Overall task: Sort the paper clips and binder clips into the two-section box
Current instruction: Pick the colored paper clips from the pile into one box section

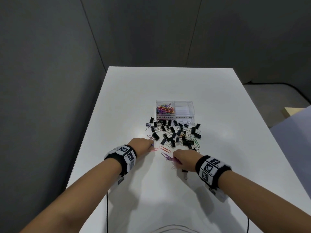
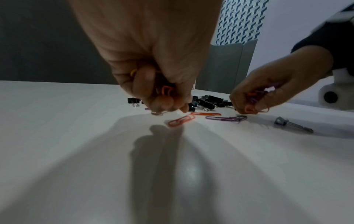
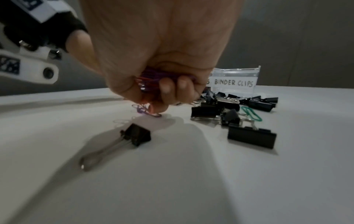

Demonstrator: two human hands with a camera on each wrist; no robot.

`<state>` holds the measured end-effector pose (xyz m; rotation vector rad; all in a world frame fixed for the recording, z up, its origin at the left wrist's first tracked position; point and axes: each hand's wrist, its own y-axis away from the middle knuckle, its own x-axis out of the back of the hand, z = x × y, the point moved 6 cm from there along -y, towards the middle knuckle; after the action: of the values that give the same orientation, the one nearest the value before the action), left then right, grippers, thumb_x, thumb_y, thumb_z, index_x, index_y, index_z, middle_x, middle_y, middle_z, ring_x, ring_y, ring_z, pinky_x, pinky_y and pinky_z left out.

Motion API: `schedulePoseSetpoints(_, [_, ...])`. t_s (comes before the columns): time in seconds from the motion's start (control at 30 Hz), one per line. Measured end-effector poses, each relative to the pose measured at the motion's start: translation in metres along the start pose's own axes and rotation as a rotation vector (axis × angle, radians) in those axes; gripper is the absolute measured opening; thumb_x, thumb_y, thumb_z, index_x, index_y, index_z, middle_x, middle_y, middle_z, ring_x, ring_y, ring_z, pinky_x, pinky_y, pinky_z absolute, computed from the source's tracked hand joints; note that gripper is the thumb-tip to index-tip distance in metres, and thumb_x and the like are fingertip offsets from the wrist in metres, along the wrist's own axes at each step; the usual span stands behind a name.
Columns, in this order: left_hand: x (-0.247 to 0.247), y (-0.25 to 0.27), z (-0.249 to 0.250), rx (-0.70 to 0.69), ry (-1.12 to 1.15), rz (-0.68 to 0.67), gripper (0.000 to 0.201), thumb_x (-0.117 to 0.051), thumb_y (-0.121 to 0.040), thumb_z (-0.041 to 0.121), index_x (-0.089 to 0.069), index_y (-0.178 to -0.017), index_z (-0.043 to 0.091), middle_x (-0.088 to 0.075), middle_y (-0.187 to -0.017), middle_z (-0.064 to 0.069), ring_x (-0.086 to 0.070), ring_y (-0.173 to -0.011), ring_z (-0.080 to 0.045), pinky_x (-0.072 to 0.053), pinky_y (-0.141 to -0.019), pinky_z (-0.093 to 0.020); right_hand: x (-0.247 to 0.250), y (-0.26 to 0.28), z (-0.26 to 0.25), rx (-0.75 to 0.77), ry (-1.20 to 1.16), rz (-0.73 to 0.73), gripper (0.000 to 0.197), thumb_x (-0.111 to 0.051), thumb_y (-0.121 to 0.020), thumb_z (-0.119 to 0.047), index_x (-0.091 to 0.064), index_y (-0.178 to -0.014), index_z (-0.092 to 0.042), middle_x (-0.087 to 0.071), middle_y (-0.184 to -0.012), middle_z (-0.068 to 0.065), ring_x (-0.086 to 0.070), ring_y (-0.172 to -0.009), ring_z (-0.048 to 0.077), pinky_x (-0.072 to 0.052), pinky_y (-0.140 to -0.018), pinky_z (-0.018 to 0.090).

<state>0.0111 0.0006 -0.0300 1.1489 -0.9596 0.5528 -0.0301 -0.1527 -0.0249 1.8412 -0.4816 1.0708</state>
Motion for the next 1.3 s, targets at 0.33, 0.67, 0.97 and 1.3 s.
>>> schedulePoseSetpoints(0.33, [-0.009,-0.013,-0.001,0.045,0.010,0.058,0.036,-0.045,-0.096,0.038,-0.048,-0.120,0.012,-0.064,-0.119,-0.008,-0.059,-0.109,-0.028,-0.047,-0.090,-0.035,0.009,-0.007,0.013,-0.139,-0.241,0.104,0.014,-0.035,-0.096,-0.016,-0.044,-0.107,-0.014,-0.062,-0.096,0.007,-0.053,-0.081,0.021,-0.040,-0.069,0.029])
schedulePoseSetpoints(0.67, [-0.004,-0.007,0.014,-0.036,0.084,0.081,0.028,-0.036,-0.099,0.025,-0.047,-0.120,0.010,-0.060,-0.121,-0.012,-0.057,-0.109,-0.030,-0.044,-0.089,-0.035,-0.004,-0.020,0.007,-0.147,-0.105,0.040,0.015,-0.041,-0.094,-0.023,-0.047,-0.099,-0.010,-0.060,-0.103,0.012,-0.060,-0.097,0.029,-0.042,-0.071,0.033])
schedulePoseSetpoints(0.97, [-0.001,-0.011,0.042,-0.143,0.026,0.034,0.053,-0.053,-0.090,0.044,-0.039,-0.132,0.015,-0.061,-0.122,-0.006,-0.058,-0.110,-0.027,-0.046,-0.091,-0.035,0.015,-0.004,0.033,-0.187,-0.181,0.098,0.009,-0.040,-0.095,-0.017,-0.032,-0.092,-0.016,-0.048,-0.075,0.001,-0.045,-0.074,0.020,-0.034,-0.061,0.027])
schedulePoseSetpoints(1.3, [-0.002,-0.022,0.050,-0.144,-0.065,-0.002,0.041,-0.046,-0.096,0.036,-0.049,-0.122,0.005,-0.054,-0.126,-0.013,-0.053,-0.117,-0.030,-0.046,-0.091,-0.041,0.020,-0.005,0.095,-0.471,-0.384,0.253,0.029,-0.035,-0.095,-0.012,-0.040,-0.124,-0.008,-0.063,-0.108,0.019,-0.058,-0.087,0.030,-0.038,-0.071,0.032])
